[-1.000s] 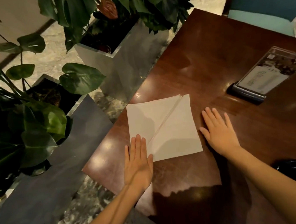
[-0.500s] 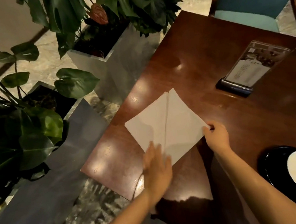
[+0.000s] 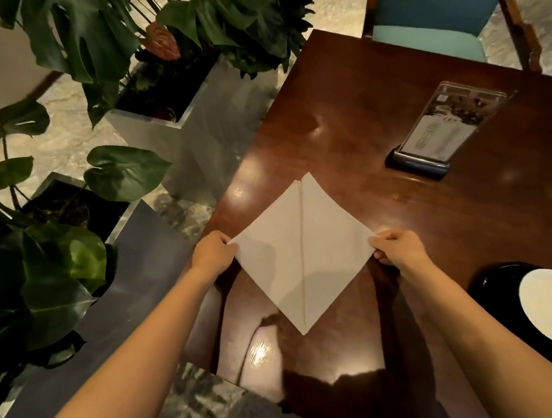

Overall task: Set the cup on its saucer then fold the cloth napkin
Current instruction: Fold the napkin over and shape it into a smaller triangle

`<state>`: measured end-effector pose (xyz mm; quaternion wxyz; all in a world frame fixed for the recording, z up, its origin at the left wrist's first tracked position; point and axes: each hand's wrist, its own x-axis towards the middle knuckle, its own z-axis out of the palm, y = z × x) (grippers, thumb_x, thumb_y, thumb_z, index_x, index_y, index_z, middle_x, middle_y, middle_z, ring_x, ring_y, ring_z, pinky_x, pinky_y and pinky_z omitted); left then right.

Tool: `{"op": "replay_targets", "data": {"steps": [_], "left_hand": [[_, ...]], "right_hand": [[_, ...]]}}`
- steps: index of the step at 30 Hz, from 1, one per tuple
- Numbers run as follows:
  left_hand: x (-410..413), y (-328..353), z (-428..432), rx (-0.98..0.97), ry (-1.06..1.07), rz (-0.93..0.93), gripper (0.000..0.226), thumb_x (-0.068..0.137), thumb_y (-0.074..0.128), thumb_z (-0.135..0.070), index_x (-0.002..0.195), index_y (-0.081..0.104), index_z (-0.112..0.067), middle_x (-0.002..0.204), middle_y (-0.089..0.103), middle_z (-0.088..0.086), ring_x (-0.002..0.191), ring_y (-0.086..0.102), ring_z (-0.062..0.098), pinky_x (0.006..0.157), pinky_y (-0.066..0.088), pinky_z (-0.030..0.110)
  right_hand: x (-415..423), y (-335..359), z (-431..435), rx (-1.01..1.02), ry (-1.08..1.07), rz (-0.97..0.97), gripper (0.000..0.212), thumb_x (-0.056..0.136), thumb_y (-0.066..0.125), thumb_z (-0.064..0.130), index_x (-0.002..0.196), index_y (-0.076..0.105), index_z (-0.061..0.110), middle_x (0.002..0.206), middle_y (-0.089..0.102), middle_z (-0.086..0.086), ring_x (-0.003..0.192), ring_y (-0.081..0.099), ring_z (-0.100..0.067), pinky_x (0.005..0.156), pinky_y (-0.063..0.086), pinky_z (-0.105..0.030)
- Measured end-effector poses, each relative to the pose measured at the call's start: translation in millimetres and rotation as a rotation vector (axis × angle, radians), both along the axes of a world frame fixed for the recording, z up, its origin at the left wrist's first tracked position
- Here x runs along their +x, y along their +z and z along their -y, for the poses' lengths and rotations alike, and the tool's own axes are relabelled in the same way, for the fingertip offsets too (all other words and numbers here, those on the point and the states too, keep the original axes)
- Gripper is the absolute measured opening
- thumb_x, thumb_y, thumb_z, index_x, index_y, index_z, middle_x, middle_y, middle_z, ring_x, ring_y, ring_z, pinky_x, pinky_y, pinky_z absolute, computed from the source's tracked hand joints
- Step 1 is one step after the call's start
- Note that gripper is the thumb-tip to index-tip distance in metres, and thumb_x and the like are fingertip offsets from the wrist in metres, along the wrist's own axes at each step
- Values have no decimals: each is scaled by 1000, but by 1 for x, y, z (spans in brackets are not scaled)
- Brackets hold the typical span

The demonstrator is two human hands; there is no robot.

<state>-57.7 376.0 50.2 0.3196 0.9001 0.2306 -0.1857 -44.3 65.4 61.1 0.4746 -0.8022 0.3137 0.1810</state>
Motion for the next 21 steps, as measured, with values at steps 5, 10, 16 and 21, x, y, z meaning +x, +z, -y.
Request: {"op": "replay_targets", "data": {"steps": [5, 10, 16, 21], "left_hand": [[8, 5, -3, -47, -26, -50, 14, 85, 59, -13, 76, 48, -13, 77, 55, 2, 59, 52, 18, 48, 34, 24], [8, -1, -6, -198, 18, 16, 17, 80, 66, -10, 80, 49, -12, 67, 60, 6, 63, 56, 21, 60, 45, 32], [4, 11, -21, -703, 179, 40, 30, 85, 65, -9, 113, 56, -14, 69, 56, 1, 68, 59, 12, 61, 53, 21], [12, 29, -32, -939, 220, 165, 32, 88, 59, -6, 114, 59, -25, 65, 57, -8, 71, 62, 3, 66, 55, 16]], "right_hand": [[5, -5, -6, -62, 49, 3, 10, 85, 66, 16, 77, 64, 10, 61, 60, -4, 56, 54, -14, 58, 47, -23], [6, -1, -8, -49, 50, -1, 12, 84, 67, 17, 78, 59, 9, 66, 59, -5, 58, 54, -14, 55, 49, -22], [7, 17, 2, 577, -350, 25, 10, 87, 61, 9, 85, 55, 16, 68, 57, -3, 53, 51, -10, 45, 49, -17], [12, 39, 10, 932, -429, 111, 13, 90, 54, 5, 89, 57, 18, 59, 62, -1, 44, 50, -7, 42, 46, -18]]}}
